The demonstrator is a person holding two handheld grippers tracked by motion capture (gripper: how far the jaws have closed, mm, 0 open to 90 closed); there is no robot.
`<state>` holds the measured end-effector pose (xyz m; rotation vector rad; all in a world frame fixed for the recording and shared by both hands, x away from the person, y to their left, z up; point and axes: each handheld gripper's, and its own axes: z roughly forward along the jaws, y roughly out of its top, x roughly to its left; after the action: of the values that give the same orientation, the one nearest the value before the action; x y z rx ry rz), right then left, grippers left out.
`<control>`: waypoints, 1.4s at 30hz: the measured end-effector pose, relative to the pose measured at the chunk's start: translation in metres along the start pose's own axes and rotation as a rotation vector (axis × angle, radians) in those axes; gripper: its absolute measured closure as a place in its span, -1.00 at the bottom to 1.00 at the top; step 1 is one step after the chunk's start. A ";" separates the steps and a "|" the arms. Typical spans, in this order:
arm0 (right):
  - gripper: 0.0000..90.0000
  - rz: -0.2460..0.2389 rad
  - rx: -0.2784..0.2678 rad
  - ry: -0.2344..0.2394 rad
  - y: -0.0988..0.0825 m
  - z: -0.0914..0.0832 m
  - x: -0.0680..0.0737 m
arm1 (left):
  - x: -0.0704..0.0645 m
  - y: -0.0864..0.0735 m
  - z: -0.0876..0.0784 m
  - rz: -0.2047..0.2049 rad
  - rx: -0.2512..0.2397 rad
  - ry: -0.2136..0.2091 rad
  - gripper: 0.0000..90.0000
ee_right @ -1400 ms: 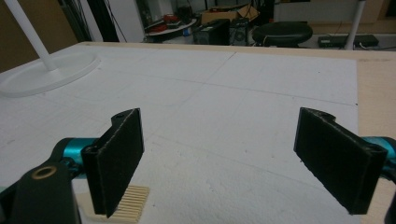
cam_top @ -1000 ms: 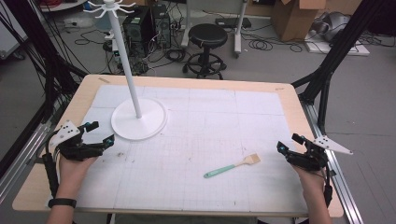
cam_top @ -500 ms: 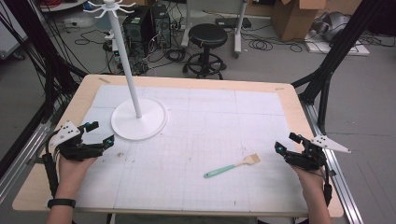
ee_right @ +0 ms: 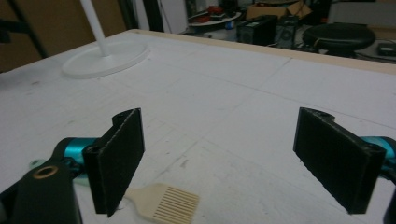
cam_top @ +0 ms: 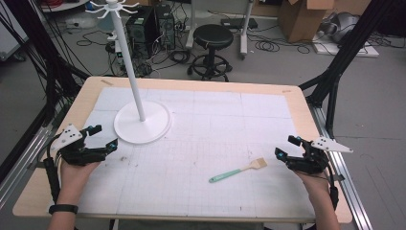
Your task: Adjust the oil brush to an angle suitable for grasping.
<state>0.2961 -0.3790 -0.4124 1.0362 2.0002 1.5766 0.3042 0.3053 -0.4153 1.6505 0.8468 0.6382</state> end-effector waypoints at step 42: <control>-0.04 -0.214 0.304 0.418 -0.011 0.069 0.045 | 0.000 -0.001 0.001 0.007 0.013 -0.009 -0.67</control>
<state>0.3113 -0.3012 -0.4368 0.5904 2.5968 1.4948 0.3050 0.3045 -0.4167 1.6673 0.8406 0.6314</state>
